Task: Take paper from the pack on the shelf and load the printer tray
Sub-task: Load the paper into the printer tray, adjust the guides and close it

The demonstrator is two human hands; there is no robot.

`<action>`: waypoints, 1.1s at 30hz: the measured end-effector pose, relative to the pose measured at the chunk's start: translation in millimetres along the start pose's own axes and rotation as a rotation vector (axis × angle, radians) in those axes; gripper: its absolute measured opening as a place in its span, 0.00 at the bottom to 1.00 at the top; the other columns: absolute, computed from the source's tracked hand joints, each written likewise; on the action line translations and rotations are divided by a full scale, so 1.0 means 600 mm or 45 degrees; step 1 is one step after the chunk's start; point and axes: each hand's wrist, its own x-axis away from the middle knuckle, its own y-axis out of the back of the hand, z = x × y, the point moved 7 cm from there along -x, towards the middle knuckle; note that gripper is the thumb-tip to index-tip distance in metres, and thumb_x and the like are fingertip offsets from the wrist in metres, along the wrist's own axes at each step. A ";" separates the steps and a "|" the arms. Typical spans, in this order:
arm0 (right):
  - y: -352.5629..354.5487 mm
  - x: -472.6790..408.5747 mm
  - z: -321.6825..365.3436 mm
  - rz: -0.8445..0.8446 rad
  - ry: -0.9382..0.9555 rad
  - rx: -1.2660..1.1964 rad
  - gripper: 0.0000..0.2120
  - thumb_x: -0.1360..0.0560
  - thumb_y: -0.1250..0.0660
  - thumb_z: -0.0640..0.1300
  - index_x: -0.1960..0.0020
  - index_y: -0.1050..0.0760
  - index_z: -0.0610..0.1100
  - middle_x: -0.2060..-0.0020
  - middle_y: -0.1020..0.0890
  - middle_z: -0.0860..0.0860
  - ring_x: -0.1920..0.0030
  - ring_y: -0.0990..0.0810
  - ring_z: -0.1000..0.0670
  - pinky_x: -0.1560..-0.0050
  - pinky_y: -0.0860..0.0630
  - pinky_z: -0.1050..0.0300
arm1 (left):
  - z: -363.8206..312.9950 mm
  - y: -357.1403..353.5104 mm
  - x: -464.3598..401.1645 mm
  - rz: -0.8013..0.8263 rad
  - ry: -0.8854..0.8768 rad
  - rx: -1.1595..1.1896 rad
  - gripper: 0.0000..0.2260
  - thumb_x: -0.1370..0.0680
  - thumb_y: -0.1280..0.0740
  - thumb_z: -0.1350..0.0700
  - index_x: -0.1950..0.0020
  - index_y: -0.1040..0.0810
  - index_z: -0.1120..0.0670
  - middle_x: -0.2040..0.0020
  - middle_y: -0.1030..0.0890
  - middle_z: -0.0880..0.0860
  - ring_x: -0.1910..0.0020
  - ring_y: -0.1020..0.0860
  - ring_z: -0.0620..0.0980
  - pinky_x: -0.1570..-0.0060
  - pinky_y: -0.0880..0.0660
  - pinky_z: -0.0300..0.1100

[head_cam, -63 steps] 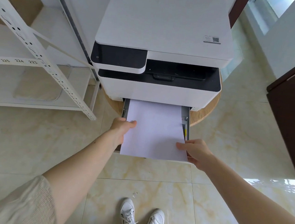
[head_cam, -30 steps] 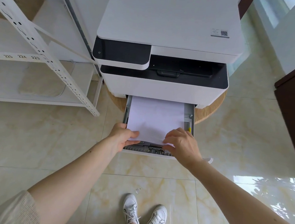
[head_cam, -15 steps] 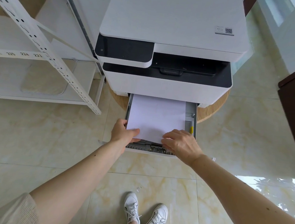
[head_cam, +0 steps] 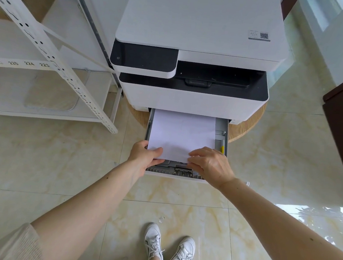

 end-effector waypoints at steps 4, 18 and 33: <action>-0.009 -0.001 -0.004 0.014 0.018 0.038 0.16 0.24 0.38 0.46 0.67 0.18 0.44 0.65 0.15 0.51 0.67 0.18 0.46 0.69 0.22 0.54 | -0.002 0.000 0.008 -0.023 0.008 -0.009 0.14 0.25 0.29 0.63 0.41 0.26 0.63 0.45 0.19 0.61 0.57 0.16 0.56 0.61 0.17 0.43; -0.026 -0.013 -0.016 0.209 -0.101 -0.087 0.04 0.27 0.28 0.44 0.59 0.16 0.44 0.59 0.14 0.51 0.60 0.16 0.44 0.67 0.22 0.53 | -0.040 -0.073 0.105 -0.147 -1.343 -1.369 0.08 0.38 0.19 0.53 0.65 0.17 0.50 0.63 0.25 0.48 0.62 0.25 0.50 0.71 0.30 0.42; -0.035 -0.014 -0.015 0.321 -0.166 -0.053 0.08 0.24 0.32 0.48 0.53 0.16 0.46 0.53 0.15 0.52 0.53 0.18 0.46 0.63 0.35 0.59 | 0.009 -0.099 0.082 0.077 -1.322 -1.684 0.12 0.28 0.29 0.44 0.51 0.14 0.48 0.59 0.27 0.52 0.58 0.28 0.55 0.62 0.37 0.45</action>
